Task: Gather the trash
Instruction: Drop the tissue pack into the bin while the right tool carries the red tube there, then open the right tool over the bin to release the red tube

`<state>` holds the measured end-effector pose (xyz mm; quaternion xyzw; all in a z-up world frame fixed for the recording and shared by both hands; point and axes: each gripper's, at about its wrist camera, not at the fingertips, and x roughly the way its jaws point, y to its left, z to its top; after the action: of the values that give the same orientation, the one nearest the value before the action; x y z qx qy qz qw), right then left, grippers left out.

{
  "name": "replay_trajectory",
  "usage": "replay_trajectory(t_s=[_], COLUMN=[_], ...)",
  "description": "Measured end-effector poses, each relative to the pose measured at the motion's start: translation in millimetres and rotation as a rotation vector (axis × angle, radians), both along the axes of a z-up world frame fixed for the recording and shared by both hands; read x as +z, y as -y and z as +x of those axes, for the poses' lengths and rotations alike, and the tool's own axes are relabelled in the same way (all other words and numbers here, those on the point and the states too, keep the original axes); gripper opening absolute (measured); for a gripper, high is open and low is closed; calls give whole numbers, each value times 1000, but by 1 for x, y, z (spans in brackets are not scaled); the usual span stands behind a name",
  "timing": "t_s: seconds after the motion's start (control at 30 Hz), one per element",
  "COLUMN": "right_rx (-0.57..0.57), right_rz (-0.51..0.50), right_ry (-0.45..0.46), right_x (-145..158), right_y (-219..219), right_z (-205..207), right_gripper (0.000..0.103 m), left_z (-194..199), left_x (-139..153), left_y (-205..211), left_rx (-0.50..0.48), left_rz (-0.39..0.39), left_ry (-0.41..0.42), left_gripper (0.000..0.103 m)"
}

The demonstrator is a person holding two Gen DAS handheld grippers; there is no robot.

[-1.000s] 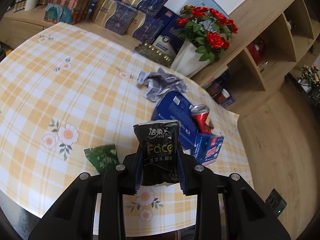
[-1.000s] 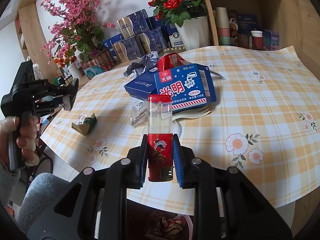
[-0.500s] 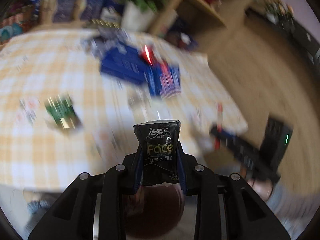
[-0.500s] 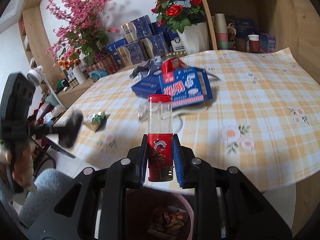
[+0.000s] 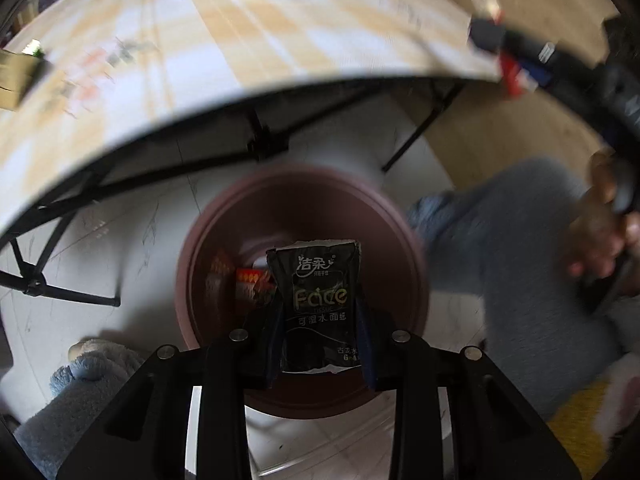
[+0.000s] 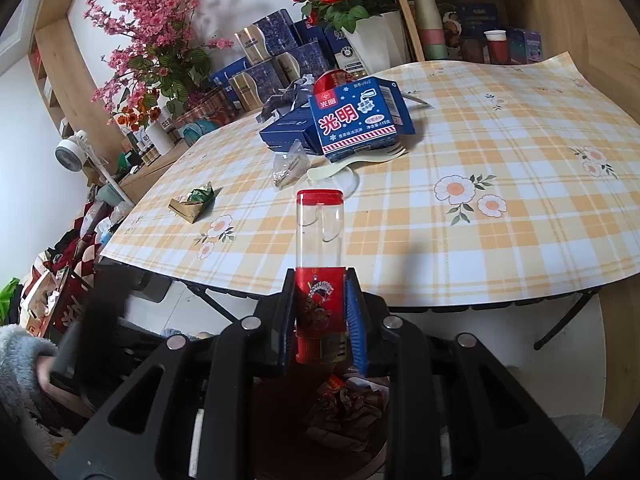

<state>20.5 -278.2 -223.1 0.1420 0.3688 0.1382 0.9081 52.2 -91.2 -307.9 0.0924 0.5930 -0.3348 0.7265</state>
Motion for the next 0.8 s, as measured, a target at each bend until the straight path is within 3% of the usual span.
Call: replay_trajectory(t_s=[0.2,0.27,0.3,0.37,0.6,0.8], right_rx=[8,12,13,15,57,130], right_rz=[-9,-15,-17,-20,-70,-143], right_ry=[-19,-22,-23,-24,-35,-97], right_x=[-4,-4,-4,-5,-12,-30], right_y=[-4,-6,-7,-9,-22,-40], right_z=[-1,-1,-2,-2,-6,-8], right_gripper=[26,26,26,26,26,26], left_z=[-8,-9,-8,-9,2,-3], left_x=[-24,-21,-16,-2,50,102], left_y=[9,11,8,3,-40,-96], left_rx=[-54,-54,-48,-22,168,349], left_rz=[50,48,43,21,-99,-122], left_ry=[-32,-21,-8,43,176,422], left_gripper=[41,62,66,78,85,94])
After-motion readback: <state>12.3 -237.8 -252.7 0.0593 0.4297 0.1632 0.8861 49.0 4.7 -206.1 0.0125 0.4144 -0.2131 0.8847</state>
